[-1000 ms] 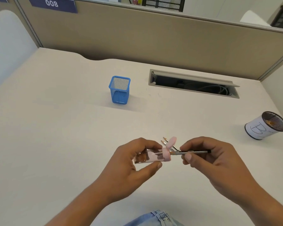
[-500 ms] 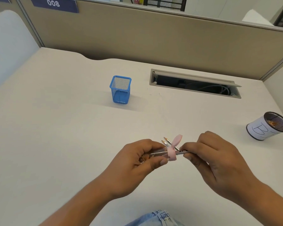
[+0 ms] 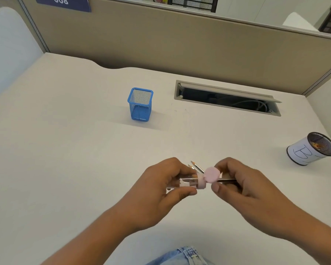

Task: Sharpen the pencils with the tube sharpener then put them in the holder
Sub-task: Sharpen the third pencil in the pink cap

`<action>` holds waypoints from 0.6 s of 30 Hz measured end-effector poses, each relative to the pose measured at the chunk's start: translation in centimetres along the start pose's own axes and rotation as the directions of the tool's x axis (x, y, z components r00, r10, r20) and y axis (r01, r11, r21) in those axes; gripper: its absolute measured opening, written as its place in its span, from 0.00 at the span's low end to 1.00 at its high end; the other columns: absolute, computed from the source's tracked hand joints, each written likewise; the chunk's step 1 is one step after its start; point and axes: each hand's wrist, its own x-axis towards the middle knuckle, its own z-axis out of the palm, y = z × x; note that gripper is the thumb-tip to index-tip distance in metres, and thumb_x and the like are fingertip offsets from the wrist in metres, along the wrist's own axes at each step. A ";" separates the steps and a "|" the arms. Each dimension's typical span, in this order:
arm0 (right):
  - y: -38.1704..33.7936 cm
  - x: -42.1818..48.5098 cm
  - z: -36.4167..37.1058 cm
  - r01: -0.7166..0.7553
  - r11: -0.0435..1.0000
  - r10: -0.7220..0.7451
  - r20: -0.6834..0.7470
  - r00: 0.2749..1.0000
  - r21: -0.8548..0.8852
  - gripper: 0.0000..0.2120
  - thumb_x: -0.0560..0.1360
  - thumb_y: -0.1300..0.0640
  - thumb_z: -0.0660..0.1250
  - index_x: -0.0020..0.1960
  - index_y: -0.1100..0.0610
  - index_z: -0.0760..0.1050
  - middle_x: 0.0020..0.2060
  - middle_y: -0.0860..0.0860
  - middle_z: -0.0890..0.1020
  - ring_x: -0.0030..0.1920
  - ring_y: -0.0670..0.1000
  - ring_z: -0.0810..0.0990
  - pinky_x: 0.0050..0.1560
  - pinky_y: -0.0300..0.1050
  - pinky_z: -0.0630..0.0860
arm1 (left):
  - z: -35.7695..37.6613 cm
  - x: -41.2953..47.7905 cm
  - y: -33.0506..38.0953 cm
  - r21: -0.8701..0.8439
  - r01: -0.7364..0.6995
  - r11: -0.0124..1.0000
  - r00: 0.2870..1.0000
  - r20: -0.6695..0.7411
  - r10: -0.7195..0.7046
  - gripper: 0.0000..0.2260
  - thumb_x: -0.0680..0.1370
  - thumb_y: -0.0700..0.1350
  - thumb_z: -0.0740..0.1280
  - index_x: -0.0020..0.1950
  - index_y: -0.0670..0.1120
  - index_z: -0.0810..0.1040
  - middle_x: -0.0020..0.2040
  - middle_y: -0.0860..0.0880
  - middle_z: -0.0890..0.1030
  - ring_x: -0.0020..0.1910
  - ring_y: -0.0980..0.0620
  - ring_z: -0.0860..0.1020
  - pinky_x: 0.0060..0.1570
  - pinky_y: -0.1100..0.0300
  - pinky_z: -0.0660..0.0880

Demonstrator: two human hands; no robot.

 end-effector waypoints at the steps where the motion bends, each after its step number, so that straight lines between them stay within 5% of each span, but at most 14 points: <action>1: 0.5 0.0 -0.1 0.105 0.988 -0.111 -0.040 0.993 -0.113 0.05 0.79 0.48 0.62 0.46 0.45 0.76 0.30 0.47 0.74 0.30 0.48 0.66 0.30 0.36 0.63 | 0.0 0.0 0.0 -0.050 0.044 0.998 0.999 -0.009 -0.045 0.07 0.76 0.47 0.72 0.53 0.52 0.79 0.45 0.60 0.81 0.44 0.61 0.78 0.42 0.75 0.69; 5: 1.5 0.6 -0.8 0.382 0.712 -0.473 0.000 0.881 -0.589 0.11 0.79 0.53 0.62 0.48 0.57 0.81 0.35 0.48 0.76 0.34 0.52 0.72 0.32 0.46 0.70 | 0.1 -0.2 0.4 -0.219 0.127 0.967 0.992 0.008 -0.129 0.07 0.75 0.45 0.72 0.53 0.49 0.81 0.44 0.60 0.83 0.40 0.64 0.78 0.40 0.76 0.70; 9: 1.3 0.6 -0.7 0.421 0.646 -0.540 0.009 0.842 -0.636 0.13 0.79 0.53 0.61 0.43 0.58 0.81 0.29 0.49 0.73 0.29 0.53 0.68 0.25 0.47 0.67 | 0.5 -0.4 0.2 -0.204 0.089 0.975 0.996 -0.002 -0.091 0.07 0.76 0.44 0.71 0.53 0.49 0.80 0.45 0.62 0.82 0.42 0.62 0.78 0.41 0.75 0.70; 11: 0.8 0.4 0.0 0.339 0.768 -0.410 -0.010 0.912 -0.543 0.15 0.79 0.47 0.60 0.39 0.52 0.78 0.27 0.44 0.70 0.28 0.47 0.66 0.27 0.42 0.66 | 0.6 -0.5 -0.2 -0.147 0.031 0.989 0.999 -0.028 -0.036 0.07 0.76 0.45 0.70 0.54 0.49 0.79 0.47 0.59 0.82 0.45 0.57 0.79 0.43 0.71 0.72; 13: 0.4 0.6 0.4 0.090 0.978 -0.098 -0.031 0.995 -0.190 0.19 0.79 0.44 0.62 0.34 0.54 0.75 0.25 0.45 0.66 0.27 0.46 0.61 0.27 0.37 0.59 | 0.7 -0.6 -0.7 -0.046 -0.058 0.997 0.997 -0.050 0.056 0.08 0.77 0.46 0.70 0.55 0.48 0.79 0.48 0.60 0.79 0.45 0.58 0.78 0.45 0.70 0.72; 15: 0.2 0.9 -0.1 -0.284 0.941 0.265 0.122 0.957 0.185 0.18 0.77 0.48 0.68 0.32 0.55 0.77 0.24 0.48 0.62 0.28 0.49 0.57 0.28 0.38 0.54 | 0.8 -0.6 -0.9 0.059 -0.134 0.989 0.990 -0.040 0.136 0.09 0.77 0.47 0.68 0.56 0.46 0.78 0.49 0.61 0.77 0.46 0.61 0.75 0.46 0.70 0.70; 18: -0.5 0.9 -0.5 -0.333 0.920 0.274 0.265 0.924 0.208 0.18 0.73 0.42 0.70 0.35 0.56 0.79 0.27 0.53 0.60 0.30 0.53 0.54 0.31 0.43 0.51 | 0.8 -0.6 -1.0 0.076 -0.140 0.987 0.989 -0.037 0.143 0.09 0.77 0.47 0.68 0.55 0.46 0.79 0.49 0.60 0.76 0.46 0.61 0.75 0.46 0.70 0.70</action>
